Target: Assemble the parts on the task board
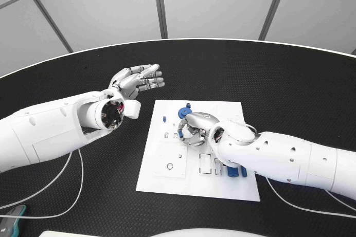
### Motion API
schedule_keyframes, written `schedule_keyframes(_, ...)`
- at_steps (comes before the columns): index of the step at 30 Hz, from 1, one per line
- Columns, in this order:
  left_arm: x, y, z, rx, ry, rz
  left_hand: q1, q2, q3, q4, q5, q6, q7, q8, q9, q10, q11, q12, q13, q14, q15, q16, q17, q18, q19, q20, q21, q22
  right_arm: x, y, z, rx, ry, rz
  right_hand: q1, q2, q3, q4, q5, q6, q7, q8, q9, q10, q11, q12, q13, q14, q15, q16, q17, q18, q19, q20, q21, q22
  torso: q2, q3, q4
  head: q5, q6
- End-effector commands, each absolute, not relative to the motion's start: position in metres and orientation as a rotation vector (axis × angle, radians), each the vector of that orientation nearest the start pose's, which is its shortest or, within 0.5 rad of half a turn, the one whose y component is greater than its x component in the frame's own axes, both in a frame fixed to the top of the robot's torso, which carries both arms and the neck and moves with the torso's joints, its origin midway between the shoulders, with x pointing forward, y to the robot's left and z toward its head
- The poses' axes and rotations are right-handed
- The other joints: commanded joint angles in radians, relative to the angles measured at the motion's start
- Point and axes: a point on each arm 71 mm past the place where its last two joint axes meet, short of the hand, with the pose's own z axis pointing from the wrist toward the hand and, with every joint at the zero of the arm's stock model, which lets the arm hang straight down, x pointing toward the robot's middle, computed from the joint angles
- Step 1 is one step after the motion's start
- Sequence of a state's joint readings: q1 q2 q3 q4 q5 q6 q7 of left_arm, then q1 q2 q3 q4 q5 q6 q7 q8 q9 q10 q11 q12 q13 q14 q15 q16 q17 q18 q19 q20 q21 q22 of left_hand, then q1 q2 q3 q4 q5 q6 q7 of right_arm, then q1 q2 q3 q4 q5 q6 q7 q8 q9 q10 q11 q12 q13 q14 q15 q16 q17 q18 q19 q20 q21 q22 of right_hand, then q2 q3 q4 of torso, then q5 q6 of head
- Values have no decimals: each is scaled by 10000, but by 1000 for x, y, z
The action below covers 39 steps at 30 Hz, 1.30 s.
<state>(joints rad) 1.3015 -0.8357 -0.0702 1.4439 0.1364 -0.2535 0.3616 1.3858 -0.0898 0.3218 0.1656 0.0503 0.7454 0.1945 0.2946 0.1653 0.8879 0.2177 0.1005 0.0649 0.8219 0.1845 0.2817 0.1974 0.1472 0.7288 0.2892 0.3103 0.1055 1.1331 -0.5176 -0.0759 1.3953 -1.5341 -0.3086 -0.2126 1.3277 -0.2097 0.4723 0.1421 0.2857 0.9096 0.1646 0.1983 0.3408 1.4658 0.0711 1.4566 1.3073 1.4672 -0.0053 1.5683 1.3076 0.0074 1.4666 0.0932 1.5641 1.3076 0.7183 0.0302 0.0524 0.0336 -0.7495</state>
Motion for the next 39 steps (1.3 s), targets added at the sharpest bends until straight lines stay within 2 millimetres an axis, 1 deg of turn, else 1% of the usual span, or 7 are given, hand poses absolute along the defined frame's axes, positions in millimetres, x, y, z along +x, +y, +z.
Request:
schedule_keyframes(1, 518, 230, -148, -12105, 13559, -15677, -98, -31, 59, -5, 28, 63, 742, -65, -11, 30, 32, -66, -8, -17, -12, -63, 10, 162, 84, 7, -46, -12, 474, -70, -232, -2654, 17329, 7225, -87, -52, -23, -62, -55, -126, 29, -90, -25, 90, 85, -58, 1648, 1036, 89, 25, 2632, -43, 986, 91, -40, 2547, -2, 3, -1, -2, -3)
schedule_keyframes(21, 518, 232, -149, -12053, 13856, -15511, -137, -58, 86, -15, 28, 134, 716, -38, -2, 120, -2, -55, 7, 182, -63, 24, 65, 196, 157, -2, -9, -14, 464, -74, -220, -2461, 16379, 8096, -193, -224, -800, 85, -935, -933, 190, -469, -251, -99, 257, -217, 1491, 1036, 253, 25, 2632, -9, 926, 257, -160, 2458, -14, 6, -2, -41, 11)
schedule_keyframes(26, 520, 232, -153, -11657, 14660, -15253, -227, -135, 274, -44, 32, 414, 504, 30, 19, 1296, -328, 353, 112, 1295, -444, 575, 403, 369, 841, -103, 431, 131, 453, -88, -206, -1813, 15751, 9496, 66, -26, -1330, 249, -985, -1056, 163, -537, -322, -144, 235, -255, 1444, 1022, 238, 0, 2584, 48, 824, 265, -362, 2307, -102, -7, -78, -50, 79)
schedule_keyframes(30, 522, 233, -158, -10997, 15924, -14907, -219, -278, 636, -49, 54, 1020, 239, 211, 93, 2433, -727, 620, 200, 2903, -992, 1678, 1080, 394, 1851, -535, 1194, 460, 450, -111, -188, -747, 15560, 10585, 170, 35, -1483, 390, -1133, -720, 62, -335, -278, -436, 140, -603, 1142, 888, 148, -258, 2124, 214, 521, 196, -973, 1854, -236, -4, -186, -7, 107)
schedule_keyframes(33, 522, 234, -162, -10506, 16918, -14466, -331, -519, 1133, 8, 130, 1466, -104, 250, 185, 3350, -1097, 633, 283, 4202, -1479, 3517, 2326, 350, 2914, -1255, 2344, 1024, 448, -133, -176, 123, 15532, 10967, 272, 63, -1543, 547, -990, -497, 31, -170, -259, -823, 97, -1114, 698, 698, 89, -663, 1508, 398, 172, 128, -1742, 1295, -321, -5, -245, -7, 143)
schedule_keyframes(36, 522, 235, -167, -9995, 17948, -13827, -564, -622, 1262, 82, 5, 1682, -278, 275, 311, 3879, -1355, 812, 540, 4811, -1693, 5206, 3416, 352, 3586, -1639, 3352, 1563, 447, -157, -166, 1046, 15461, 11066, 329, 61, -1522, 606, -687, -392, 19, -86, -250, -879, 81, -1215, 600, 657, 68, -781, 1353, 440, 105, 105, -1945, 1149, -412, -3, -285, 1, 122)
schedule_keyframes(39, 520, 236, -173, -9329, 19097, -12935, -964, -648, 1147, 315, 21, 1904, -486, 390, 539, 4345, -1555, 1293, 1036, 5781, -1906, 8468, 6999, 344, 4266, -1953, 4528, 2219, 446, -183, -158, 1984, 15322, 10955, 302, 31, -1530, 700, -448, -324, -4, -20, -249, -852, 57, -1215, 583, 653, 45, -826, 1312, 439, 124, 80, -1976, 1128, -492, 20, -317, 13, 101)
